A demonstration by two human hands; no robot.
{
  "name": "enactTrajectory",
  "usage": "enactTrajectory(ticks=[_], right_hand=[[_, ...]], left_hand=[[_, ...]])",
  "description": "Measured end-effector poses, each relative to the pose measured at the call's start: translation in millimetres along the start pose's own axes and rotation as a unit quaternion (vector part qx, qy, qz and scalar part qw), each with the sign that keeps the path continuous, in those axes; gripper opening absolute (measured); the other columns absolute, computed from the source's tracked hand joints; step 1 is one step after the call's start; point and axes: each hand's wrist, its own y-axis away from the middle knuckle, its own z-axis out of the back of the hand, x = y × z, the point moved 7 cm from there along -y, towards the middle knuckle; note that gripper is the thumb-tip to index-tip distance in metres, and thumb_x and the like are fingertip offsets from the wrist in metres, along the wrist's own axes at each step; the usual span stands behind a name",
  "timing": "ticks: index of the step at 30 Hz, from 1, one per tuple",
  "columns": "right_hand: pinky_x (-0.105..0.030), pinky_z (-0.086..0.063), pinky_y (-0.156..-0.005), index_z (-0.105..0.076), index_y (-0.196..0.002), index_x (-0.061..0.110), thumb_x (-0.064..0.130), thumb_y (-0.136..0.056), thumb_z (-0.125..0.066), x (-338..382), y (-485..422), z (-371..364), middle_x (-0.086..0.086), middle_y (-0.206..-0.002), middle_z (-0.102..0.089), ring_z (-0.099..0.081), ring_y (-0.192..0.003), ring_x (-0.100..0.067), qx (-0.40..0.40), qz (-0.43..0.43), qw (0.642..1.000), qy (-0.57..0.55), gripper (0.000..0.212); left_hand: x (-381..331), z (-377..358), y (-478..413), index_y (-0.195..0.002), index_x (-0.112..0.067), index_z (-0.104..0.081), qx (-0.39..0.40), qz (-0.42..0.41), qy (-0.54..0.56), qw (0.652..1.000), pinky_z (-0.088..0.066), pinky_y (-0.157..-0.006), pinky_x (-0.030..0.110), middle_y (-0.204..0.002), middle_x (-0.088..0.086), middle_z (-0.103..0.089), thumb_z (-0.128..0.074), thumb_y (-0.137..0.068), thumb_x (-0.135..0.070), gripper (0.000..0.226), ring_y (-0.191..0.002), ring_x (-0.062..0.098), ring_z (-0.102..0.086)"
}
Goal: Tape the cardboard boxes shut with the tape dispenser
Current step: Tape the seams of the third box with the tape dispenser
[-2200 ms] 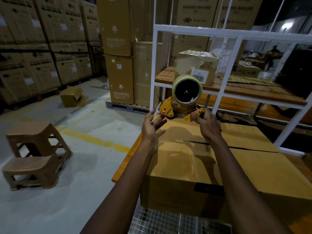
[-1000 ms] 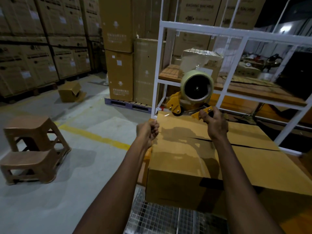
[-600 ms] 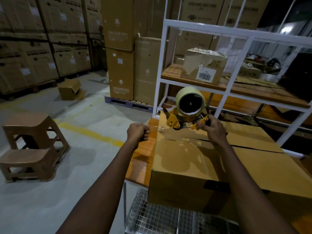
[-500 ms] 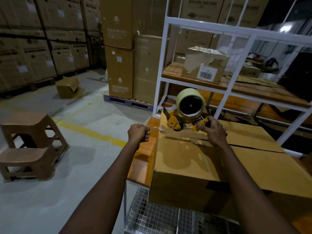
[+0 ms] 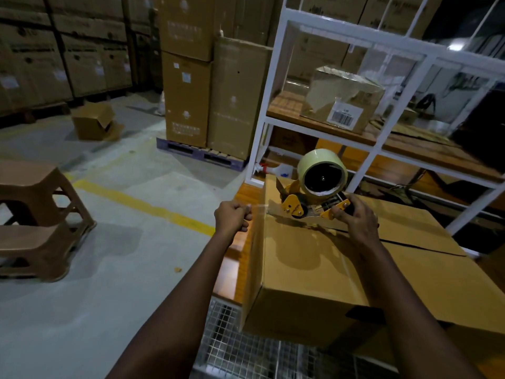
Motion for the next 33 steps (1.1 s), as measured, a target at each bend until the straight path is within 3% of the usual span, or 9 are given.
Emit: enactTrajectory(ticks=[5,11,17,20,24,26,29,31,33], right_hand=[[-0.059,-0.042,-0.085,-0.059,-0.11,0.027,0.069,-0.075,-0.049,-12,-3,-5,0.001,-0.099,-0.062,-0.057,-0.097,-0.029,0.001,-0.002,1.0,0.014,0.055],[-0.047,-0.035,-0.089,-0.06,-0.122,0.016,0.075,-0.067,-0.039,-14,-1,-12,-0.008,-0.107,-0.057,-0.045,-0.109,-0.028,0.027,0.001,0.998,0.064,0.083],[-0.046,-0.033,-0.084,-0.063,-0.116,0.016,0.075,-0.07,-0.04,-17,0,-15,-0.005,-0.102,-0.06,-0.046,-0.107,-0.03,0.025,0.019,0.995,0.092,0.079],[-0.045,-0.032,-0.084,-0.062,-0.118,0.016,0.075,-0.069,-0.039,-15,0,-15,-0.003,-0.099,-0.057,-0.046,-0.108,-0.03,0.019,0.024,0.995,0.099,0.08],[-0.042,-0.029,-0.085,-0.061,-0.121,0.015,0.075,-0.068,-0.039,-13,1,-15,-0.001,-0.1,-0.054,-0.044,-0.111,-0.03,0.019,0.023,0.995,0.097,0.082],[-0.043,-0.03,-0.085,-0.061,-0.12,0.016,0.075,-0.068,-0.038,-12,2,-15,-0.003,-0.101,-0.055,-0.044,-0.112,-0.03,0.017,0.026,0.994,0.101,0.082],[-0.042,-0.029,-0.084,-0.061,-0.119,0.014,0.075,-0.068,-0.038,-12,1,-15,0.001,-0.099,-0.049,-0.044,-0.111,-0.031,0.015,0.029,0.994,0.104,0.083],[-0.041,-0.028,-0.084,-0.061,-0.119,0.015,0.076,-0.068,-0.038,-13,2,-15,0.001,-0.099,-0.049,-0.045,-0.111,-0.032,0.013,0.032,0.994,0.108,0.083],[-0.038,-0.024,-0.084,-0.06,-0.121,0.016,0.076,-0.067,-0.037,-14,2,-16,0.001,-0.1,-0.048,-0.043,-0.113,-0.03,0.013,0.027,0.994,0.108,0.084]], left_hand=[[13,-4,-6,-0.073,-0.005,-0.068,0.006,0.007,0.013,1.0,-0.042,-0.043,0.024,-0.06,0.007,-0.062,-0.065,-0.093,-0.013,0.022,-0.041,0.014,-0.048],[32,-17,3,-0.074,-0.011,-0.067,0.02,-0.004,-0.022,1.0,-0.045,-0.042,0.025,-0.066,0.005,-0.066,-0.062,-0.096,-0.023,0.026,-0.044,0.014,-0.052],[32,-26,2,-0.062,-0.02,-0.063,0.011,-0.071,-0.126,0.989,-0.041,-0.039,0.024,-0.062,-0.001,-0.065,-0.058,-0.097,-0.036,0.039,-0.042,0.014,-0.054],[32,-28,1,-0.063,-0.024,-0.063,0.007,-0.079,-0.176,0.981,-0.051,-0.049,0.033,-0.062,-0.007,-0.064,-0.054,-0.095,-0.048,0.041,-0.054,0.017,-0.06],[62,-27,-4,-0.086,-0.029,-0.057,0.041,-0.019,-0.246,0.968,-0.053,-0.063,0.036,-0.082,-0.002,-0.066,-0.042,-0.083,-0.077,0.049,-0.075,0.023,-0.064],[71,-21,0,-0.084,-0.029,-0.052,0.028,-0.002,-0.237,0.971,-0.049,-0.061,0.031,-0.084,0.001,-0.066,-0.056,-0.085,-0.065,0.036,-0.075,0.022,-0.064],[57,-11,3,-0.089,-0.022,-0.067,-0.039,-0.031,-0.2,0.978,-0.042,-0.06,0.025,-0.094,0.002,-0.07,-0.064,-0.09,-0.031,0.009,-0.081,0.016,-0.06],[38,-14,9,-0.1,-0.019,-0.072,-0.045,-0.069,-0.088,0.993,-0.051,-0.076,0.031,-0.102,0.004,-0.071,-0.058,-0.094,-0.021,0.015,-0.093,0.019,-0.064],[27,-29,17,-0.126,-0.018,-0.065,0.025,-0.08,-0.007,0.996,-0.05,-0.096,0.044,-0.123,0.006,-0.067,-0.05,-0.097,-0.032,0.036,-0.111,0.023,-0.062]])
